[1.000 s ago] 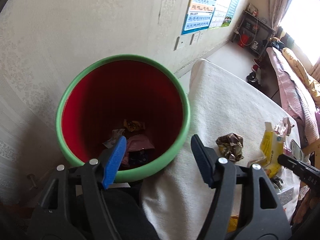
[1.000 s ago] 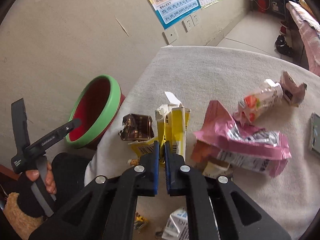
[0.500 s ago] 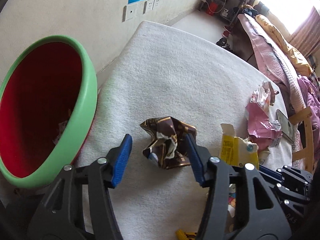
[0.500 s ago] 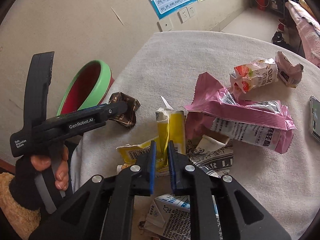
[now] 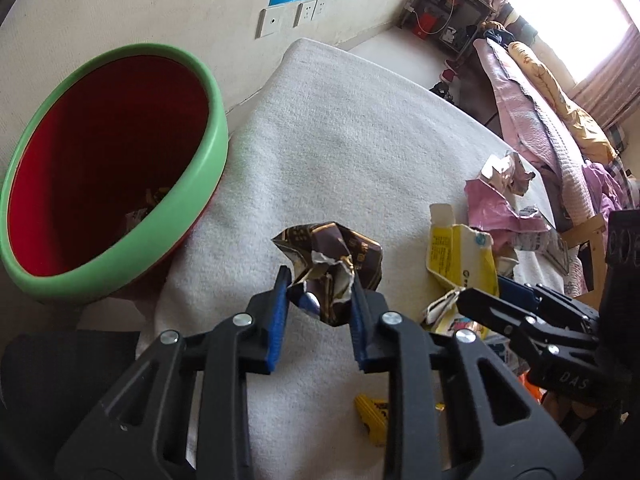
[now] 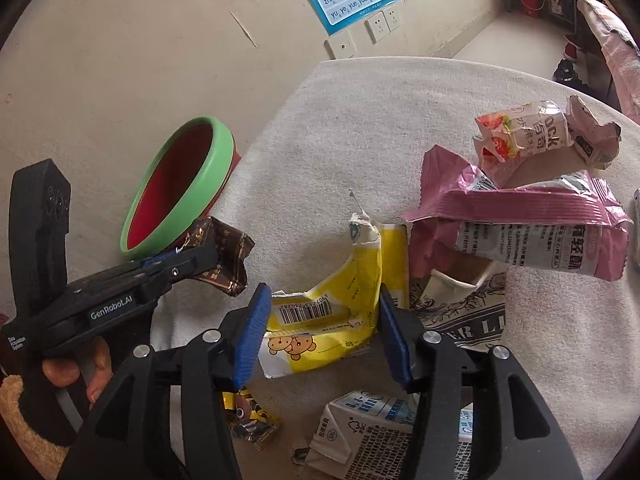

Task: Collect trash
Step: 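Grasp the crumpled brown foil wrapper with the left gripper while the right gripper holds the carton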

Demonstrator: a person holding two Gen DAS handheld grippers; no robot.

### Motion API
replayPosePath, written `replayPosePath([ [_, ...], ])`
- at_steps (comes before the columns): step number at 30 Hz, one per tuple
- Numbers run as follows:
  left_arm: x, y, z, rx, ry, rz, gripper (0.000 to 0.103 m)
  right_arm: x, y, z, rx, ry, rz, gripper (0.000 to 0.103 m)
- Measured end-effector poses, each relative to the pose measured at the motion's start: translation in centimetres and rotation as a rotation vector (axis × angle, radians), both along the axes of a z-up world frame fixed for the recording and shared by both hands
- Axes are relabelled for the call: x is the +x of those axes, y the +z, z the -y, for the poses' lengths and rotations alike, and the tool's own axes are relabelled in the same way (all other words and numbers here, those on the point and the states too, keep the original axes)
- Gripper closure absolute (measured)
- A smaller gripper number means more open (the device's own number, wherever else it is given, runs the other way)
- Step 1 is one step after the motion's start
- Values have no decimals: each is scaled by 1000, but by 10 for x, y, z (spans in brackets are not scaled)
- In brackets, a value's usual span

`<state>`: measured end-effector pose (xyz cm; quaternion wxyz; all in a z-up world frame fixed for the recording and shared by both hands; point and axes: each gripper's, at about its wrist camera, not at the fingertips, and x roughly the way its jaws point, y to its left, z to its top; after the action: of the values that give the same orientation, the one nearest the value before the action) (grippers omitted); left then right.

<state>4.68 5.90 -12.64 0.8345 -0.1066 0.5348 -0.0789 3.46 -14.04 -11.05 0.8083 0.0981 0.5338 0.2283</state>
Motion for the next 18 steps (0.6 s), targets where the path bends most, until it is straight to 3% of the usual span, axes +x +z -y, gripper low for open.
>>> replayPosePath([
  [5,-2,-8,6,21,-7,-22,76,-2,0,-4,-31,12,14,54],
  [7,-3,-7,7,27,-11,-17,70,-3,1,-5,-61,19,26,67],
  [8,-3,-6,6,30,-10,-15,63,-3,0,-6,-69,21,26,80],
  [11,-5,-6,4,35,-3,-11,57,-4,0,-3,-70,15,31,93],
  [18,-7,-5,3,22,3,-14,56,-2,5,-1,-54,8,53,95],
])
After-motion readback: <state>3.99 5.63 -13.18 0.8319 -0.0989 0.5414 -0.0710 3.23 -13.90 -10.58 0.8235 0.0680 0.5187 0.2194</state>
